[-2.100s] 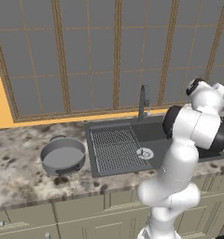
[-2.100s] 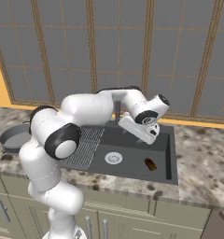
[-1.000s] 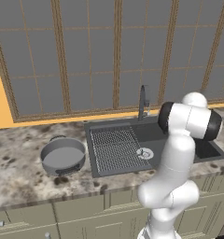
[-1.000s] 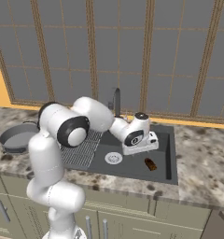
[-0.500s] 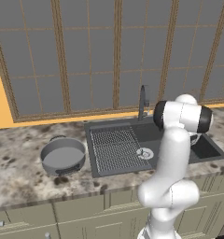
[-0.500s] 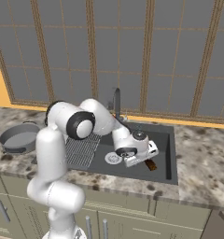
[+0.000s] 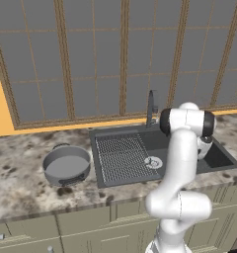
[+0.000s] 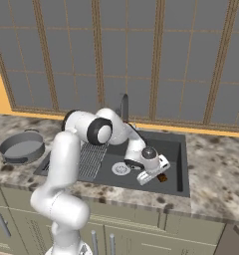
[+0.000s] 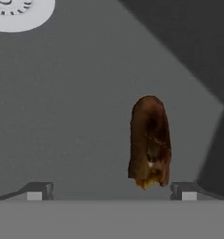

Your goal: Dump the sweet potato from the pot into the sink. Then turn on the water and wash the sweet potato. Then turn off the water and put the sweet potato back in the pot.

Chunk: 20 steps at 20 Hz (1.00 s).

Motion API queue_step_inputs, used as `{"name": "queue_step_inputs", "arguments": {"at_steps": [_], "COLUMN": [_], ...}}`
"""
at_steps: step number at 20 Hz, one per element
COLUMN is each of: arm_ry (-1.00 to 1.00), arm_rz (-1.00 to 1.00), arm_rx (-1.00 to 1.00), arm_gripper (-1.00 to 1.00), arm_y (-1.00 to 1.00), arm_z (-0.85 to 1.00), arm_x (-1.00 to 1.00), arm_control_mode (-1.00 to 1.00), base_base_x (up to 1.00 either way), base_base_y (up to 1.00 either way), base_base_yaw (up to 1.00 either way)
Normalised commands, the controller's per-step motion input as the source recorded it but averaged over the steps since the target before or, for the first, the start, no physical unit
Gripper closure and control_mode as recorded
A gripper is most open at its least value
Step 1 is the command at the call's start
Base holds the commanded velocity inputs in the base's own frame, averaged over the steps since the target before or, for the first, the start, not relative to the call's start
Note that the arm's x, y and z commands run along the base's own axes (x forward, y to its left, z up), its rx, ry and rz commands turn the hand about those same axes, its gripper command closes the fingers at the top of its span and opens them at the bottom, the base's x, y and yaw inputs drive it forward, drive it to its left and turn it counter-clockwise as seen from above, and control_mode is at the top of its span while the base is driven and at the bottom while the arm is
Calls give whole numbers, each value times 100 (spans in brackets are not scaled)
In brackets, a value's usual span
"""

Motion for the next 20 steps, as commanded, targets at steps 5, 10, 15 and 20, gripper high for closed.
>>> {"name": "queue_step_inputs", "arguments": {"at_steps": [5,10,15,20], "arm_ry": [0,0,0,1], "arm_rz": [5,3,3,4], "arm_rx": [0,0,0,0], "arm_gripper": [-100,-100,-100,-100], "arm_y": [-38,-38,-32,-25], "arm_z": [-29,-27,-20,-16], "arm_x": [42,46,52,69], "arm_control_mode": [-100,-100,-100,-100], "base_base_x": [0,0,0,0], "base_base_y": [0,0,0,0], "base_base_yaw": [0,0,0,0]}}
